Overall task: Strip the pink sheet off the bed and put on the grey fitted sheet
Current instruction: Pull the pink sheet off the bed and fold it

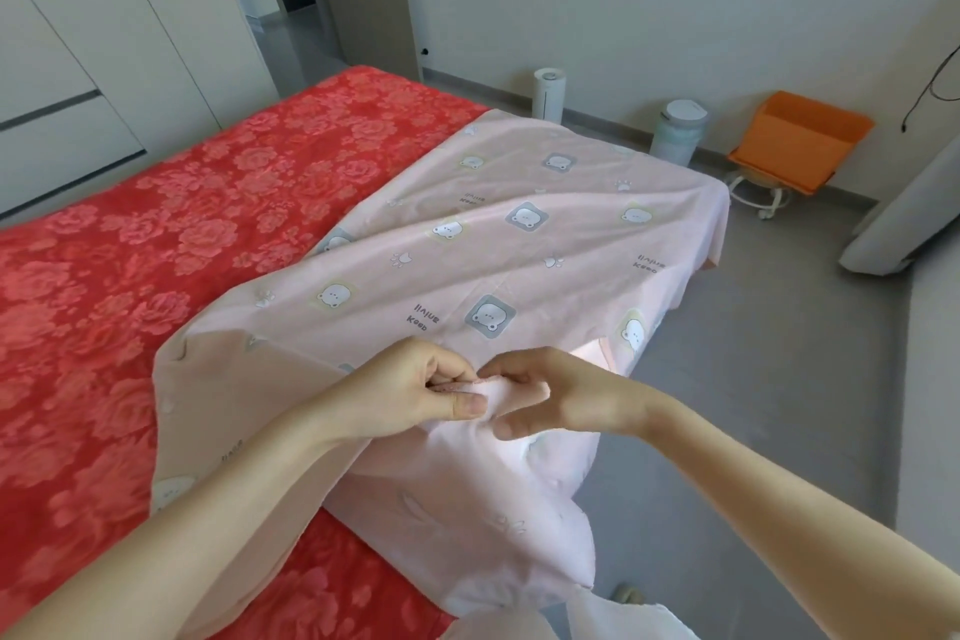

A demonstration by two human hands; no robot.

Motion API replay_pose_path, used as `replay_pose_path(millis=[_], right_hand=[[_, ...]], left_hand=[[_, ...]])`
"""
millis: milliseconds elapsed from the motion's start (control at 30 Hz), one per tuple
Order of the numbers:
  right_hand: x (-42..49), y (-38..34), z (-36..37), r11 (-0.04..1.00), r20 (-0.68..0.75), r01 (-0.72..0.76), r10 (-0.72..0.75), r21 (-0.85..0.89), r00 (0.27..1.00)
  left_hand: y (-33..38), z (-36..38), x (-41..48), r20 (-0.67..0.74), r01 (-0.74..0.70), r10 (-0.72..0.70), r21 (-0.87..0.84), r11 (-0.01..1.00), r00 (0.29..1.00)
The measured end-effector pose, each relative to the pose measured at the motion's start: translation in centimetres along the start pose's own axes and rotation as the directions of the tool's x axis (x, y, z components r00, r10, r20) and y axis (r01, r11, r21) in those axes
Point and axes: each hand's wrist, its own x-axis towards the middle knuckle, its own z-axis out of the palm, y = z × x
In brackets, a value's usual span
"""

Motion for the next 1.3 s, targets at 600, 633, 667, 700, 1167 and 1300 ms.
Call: replay_pose_path(millis=[600, 633, 667, 700, 1167, 1300], right_hand=[[-1.0, -2.5, -1.6, 0.984, -0.576, 0.177, -0.160, -0.026, 0.802], [-1.2, -2.9, -1.8, 0.982, -0.583, 0.187, -0.161, -0.016, 0.796], [-1.5, -3.2, -2.1, 0.980, -0.591, 0.198, -0.164, -0.007, 0.790], [-1.8, -3.6, -2.3, 0.979, -0.602, 0.203, -0.161, 0.001, 0.782], [-2.5, 9.8, -7.7, 0.971, -0.767, -0.171, 0.236, 0.166, 0.597], [-1.5, 12.7, -10.5, 0.951, -0.756, -0.184, 0.308, 0.247, 0.577]], left_hand=[[-16.6, 3.1, -3.5, -0.851, 0.372, 0.110, 0.337, 0.865, 0.514], [-17.4, 3.4, -3.6, -0.843, 0.377, 0.088, 0.328, 0.866, 0.531], [-18.5, 3.7, -3.6, -0.839, 0.382, 0.055, 0.304, 0.873, 0.542], [-19.5, 3.8, -3.7, -0.834, 0.394, 0.004, 0.265, 0.880, 0.551], [-16.6, -13.2, 0.4, -0.691, 0.593, -0.374, 0.099, 0.799, 0.618], [-10.8, -17.8, 8.1, -0.734, 0.656, -0.288, 0.276, 0.702, 0.616]])
